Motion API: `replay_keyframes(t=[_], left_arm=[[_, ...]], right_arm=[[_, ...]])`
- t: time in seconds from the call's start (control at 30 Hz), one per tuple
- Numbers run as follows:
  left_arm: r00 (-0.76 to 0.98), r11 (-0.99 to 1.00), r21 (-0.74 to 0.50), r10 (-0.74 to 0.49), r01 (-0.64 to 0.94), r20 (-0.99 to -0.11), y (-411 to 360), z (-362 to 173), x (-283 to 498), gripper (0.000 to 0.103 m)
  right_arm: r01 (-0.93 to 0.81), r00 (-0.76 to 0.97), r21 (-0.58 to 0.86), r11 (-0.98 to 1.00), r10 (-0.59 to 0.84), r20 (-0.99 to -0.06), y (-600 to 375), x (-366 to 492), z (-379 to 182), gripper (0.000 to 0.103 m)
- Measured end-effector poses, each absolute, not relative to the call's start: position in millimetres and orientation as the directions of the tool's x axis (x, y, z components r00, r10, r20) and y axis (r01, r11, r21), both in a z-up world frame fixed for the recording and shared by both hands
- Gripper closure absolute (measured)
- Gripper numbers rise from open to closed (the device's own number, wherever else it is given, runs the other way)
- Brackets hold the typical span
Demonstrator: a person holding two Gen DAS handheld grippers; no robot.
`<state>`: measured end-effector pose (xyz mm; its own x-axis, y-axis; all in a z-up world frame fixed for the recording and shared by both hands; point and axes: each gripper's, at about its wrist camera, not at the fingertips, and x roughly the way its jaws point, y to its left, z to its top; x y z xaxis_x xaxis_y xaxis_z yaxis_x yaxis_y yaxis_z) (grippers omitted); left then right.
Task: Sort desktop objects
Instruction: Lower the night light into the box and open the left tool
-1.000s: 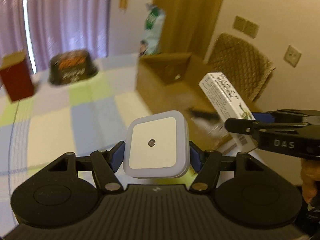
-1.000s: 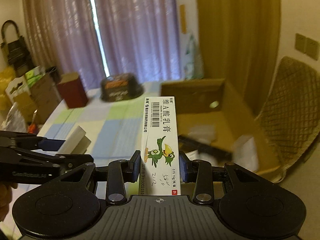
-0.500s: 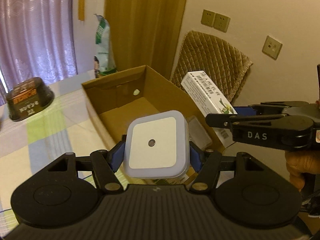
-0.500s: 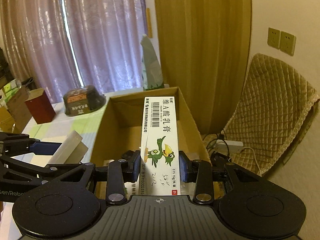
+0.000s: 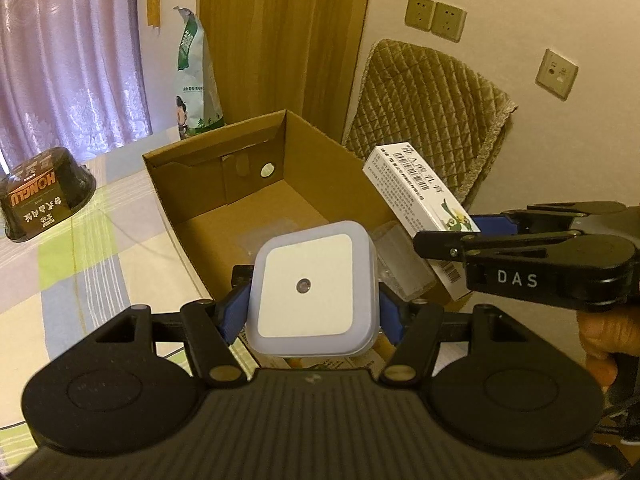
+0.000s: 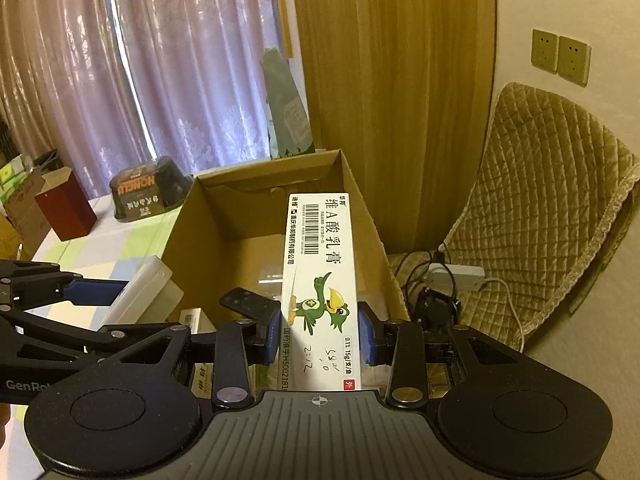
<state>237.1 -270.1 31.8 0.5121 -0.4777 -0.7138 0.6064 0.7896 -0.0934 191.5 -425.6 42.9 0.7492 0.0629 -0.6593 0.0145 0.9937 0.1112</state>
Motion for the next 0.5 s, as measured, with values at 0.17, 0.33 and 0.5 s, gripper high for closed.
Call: replay_keyframes(t=[0.17, 0.33, 0.5], left_arm=[[0.510, 0.788, -0.076, -0.466, 0.611, -0.723, -273.8, 25.4, 238.8, 0.042], [0.511, 0.787, -0.068, -0.460, 0.613, -0.727, -277.3, 22.1, 240.2, 0.042], [0.508, 0.787, -0.060, -0.452, 0.614, -0.733, -281.6, 16.8, 245.3, 0.042]], right_arm=[[0.009, 0.742, 0.109, 0.994, 0.066, -0.667, -427.2, 195.9, 38.7, 0.066], [0.004, 0.734, 0.107, 0.994, 0.070, -0.675, -428.6, 200.4, 33.0, 0.066], [0.003, 0.727, 0.109, 0.994, 0.073, -0.683, -430.3, 204.1, 27.0, 0.066]])
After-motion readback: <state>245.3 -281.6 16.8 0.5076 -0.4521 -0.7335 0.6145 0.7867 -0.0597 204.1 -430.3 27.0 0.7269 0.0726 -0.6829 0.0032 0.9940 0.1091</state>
